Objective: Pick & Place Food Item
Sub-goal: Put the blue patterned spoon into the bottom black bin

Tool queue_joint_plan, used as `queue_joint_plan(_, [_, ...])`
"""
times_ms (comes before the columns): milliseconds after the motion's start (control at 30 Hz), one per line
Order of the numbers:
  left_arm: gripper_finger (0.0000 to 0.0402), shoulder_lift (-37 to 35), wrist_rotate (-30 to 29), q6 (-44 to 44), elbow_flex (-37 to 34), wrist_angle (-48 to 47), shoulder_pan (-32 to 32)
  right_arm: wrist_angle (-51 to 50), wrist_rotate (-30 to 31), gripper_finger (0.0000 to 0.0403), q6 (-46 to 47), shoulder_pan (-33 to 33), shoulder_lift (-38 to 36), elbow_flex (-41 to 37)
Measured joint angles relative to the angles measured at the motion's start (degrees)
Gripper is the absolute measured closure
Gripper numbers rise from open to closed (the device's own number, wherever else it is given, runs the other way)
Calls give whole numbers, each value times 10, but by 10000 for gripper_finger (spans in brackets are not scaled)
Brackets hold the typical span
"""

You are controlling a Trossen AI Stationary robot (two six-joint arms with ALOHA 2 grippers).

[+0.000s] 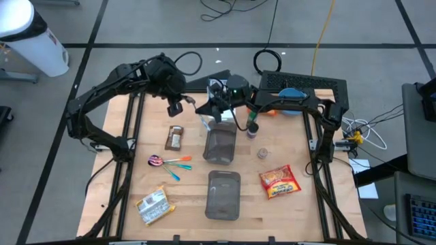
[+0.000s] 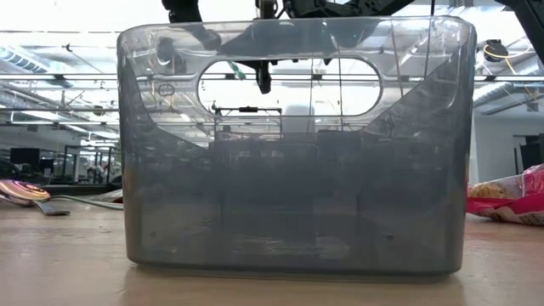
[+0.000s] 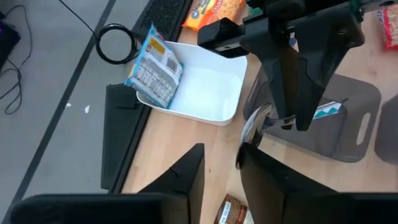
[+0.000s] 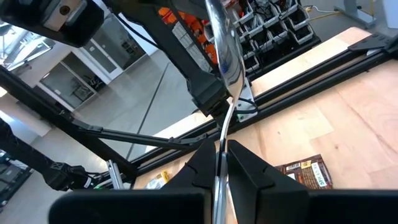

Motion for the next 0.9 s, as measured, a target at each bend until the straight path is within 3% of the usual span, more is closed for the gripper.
queue_joint_plan(200, [278, 0, -14, 1, 23, -18, 0, 0, -4, 391, 3, -9, 0, 0])
queue_joint_plan(433, [277, 0, -75, 2, 109, -93, 1, 18, -6, 391, 30, -22, 0, -1])
queue_joint_plan(633, [277, -7, -84, -26, 178, -160, 1, 39, -3, 391, 59, -36, -20, -1])
queue_joint_plan(900, [277, -69, -74, -72, 162, -181, 1, 10, 43, 391, 26, -67, -108, -1])
